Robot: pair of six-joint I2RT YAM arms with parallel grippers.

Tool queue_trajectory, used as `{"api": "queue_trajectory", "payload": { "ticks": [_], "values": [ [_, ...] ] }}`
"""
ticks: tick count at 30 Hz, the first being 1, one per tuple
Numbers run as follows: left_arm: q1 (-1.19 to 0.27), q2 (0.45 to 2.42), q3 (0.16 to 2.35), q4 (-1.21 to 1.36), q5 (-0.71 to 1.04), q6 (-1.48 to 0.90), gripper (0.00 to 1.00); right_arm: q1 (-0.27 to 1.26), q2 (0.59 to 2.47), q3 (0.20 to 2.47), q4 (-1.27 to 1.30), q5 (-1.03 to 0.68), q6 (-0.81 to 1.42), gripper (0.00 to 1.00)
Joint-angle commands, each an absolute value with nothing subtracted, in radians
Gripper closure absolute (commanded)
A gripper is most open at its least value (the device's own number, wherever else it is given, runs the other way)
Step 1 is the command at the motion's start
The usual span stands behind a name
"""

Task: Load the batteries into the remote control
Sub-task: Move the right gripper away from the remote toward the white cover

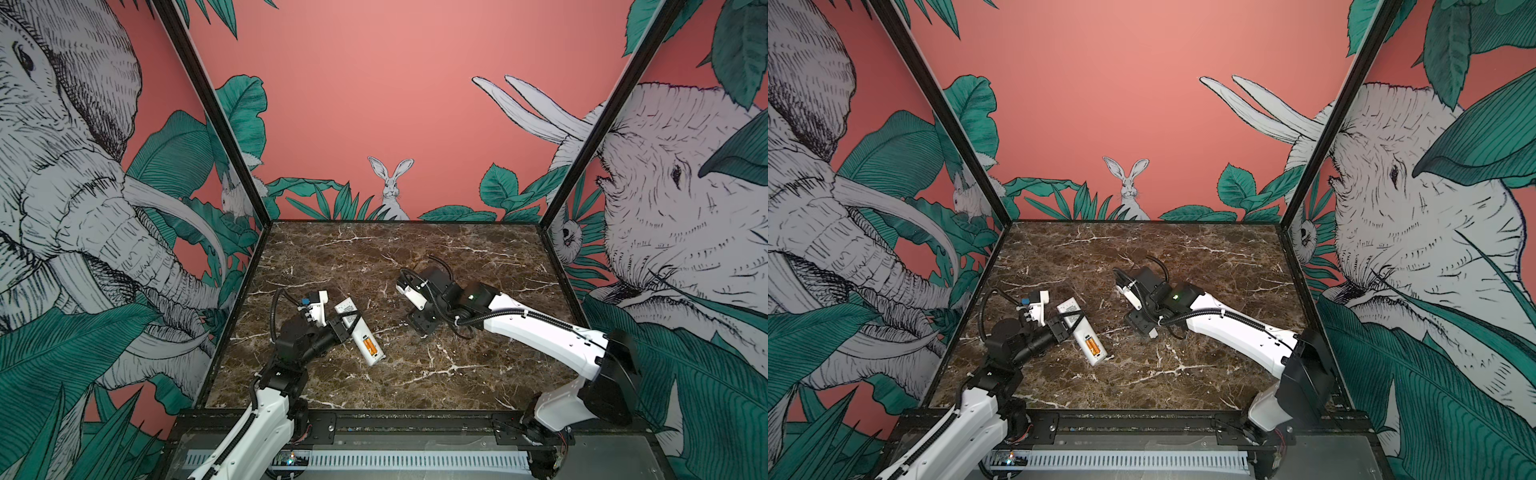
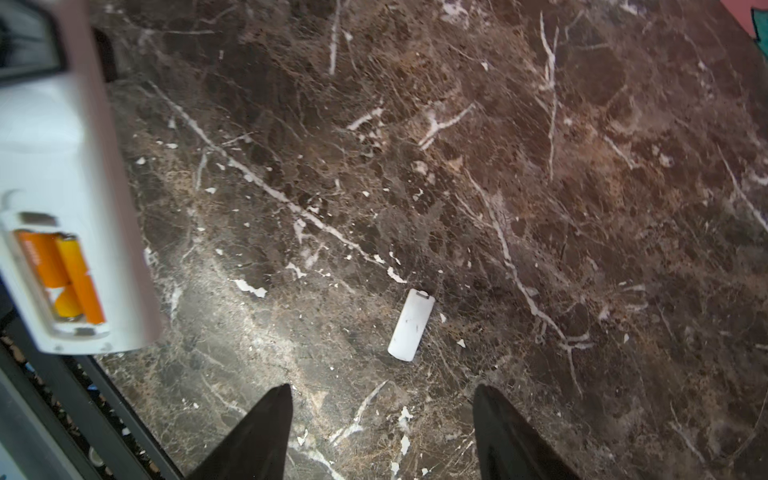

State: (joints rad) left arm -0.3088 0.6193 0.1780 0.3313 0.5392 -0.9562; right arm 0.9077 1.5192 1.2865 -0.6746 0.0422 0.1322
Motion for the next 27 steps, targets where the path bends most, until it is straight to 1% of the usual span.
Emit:
{"api": "queue_trajectory", "payload": {
  "ticks": [1,6,8,14,27],
  "values": [
    [-0.314,0.604,0.198,0.322,0.547,-0.923,1.0,0.881,1.535,1.302,-0.69,0.043,0.218,0.25],
    [-0.312,0.613,0.202,0.321,0.557,-0.913,1.0,0.873,1.592,1.329,-0.7,0.037,0.221,0.22],
    [-0.312,0.614,0.203,0.327,0.562,-0.913,1.0,0.871,1.654,1.355,-0.724,0.052,0.219,0.2],
    [-0.311,0.599,0.196,0.325,0.567,-0.916,1.0,0.865,1.756,1.402,-0.767,0.083,0.22,0.17],
    [-0.31,0.577,0.186,0.31,0.568,-0.911,1.0,0.836,1.88,1.401,-0.73,0.038,0.234,0.22]
  ]
}}
